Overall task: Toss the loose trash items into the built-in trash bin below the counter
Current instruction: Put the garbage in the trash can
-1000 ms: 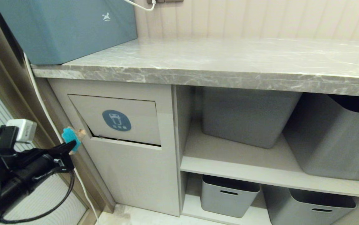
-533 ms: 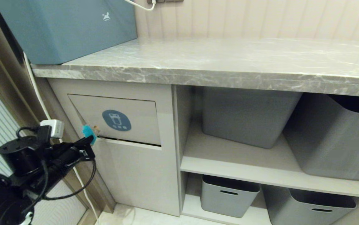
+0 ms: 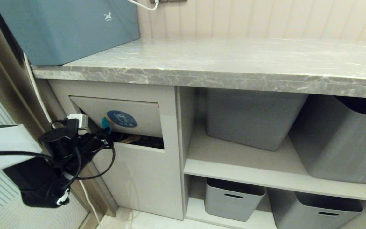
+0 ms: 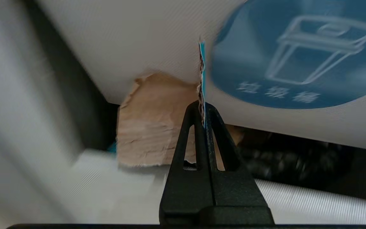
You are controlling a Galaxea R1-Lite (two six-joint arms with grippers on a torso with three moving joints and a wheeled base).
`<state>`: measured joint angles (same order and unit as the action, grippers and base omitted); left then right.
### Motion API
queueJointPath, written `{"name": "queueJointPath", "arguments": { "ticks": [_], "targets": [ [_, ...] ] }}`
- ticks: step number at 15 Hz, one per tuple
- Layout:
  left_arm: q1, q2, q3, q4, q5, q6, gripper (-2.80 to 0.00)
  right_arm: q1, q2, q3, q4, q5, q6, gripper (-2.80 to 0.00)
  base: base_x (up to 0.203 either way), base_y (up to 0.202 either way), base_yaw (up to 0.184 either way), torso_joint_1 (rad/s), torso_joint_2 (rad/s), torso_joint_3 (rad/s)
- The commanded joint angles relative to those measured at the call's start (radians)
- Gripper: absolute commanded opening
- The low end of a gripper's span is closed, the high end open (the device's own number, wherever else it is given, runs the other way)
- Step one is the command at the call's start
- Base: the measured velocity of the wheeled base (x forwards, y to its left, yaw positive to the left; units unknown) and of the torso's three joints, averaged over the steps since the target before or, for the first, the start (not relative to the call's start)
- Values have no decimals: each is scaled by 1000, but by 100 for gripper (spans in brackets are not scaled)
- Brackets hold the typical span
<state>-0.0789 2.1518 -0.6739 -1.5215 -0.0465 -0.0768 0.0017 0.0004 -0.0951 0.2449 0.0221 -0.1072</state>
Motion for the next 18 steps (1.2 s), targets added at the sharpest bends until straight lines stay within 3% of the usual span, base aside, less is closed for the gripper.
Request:
{"name": "queueJointPath", "arguments": {
  "ticks": [1,3,8,18],
  "targets": [
    [-38,55,-90,-9,52,-12,-280,1,0,0,2,0,-2,-280,0,0,0,0,0,0],
    [-70,95,-162,-9,125,-35,-280,0,0,0,2,-1,0,-280,0,0,0,0,0,0],
    [-94,172,-283,-9,210,-86,-280,1,0,0,2,-1,0,-280,0,0,0,0,0,0],
    [-108,226,-383,-7,220,-92,-280,0,0,1,2,0,-1,-280,0,0,0,0,0,0]
  ]
}}
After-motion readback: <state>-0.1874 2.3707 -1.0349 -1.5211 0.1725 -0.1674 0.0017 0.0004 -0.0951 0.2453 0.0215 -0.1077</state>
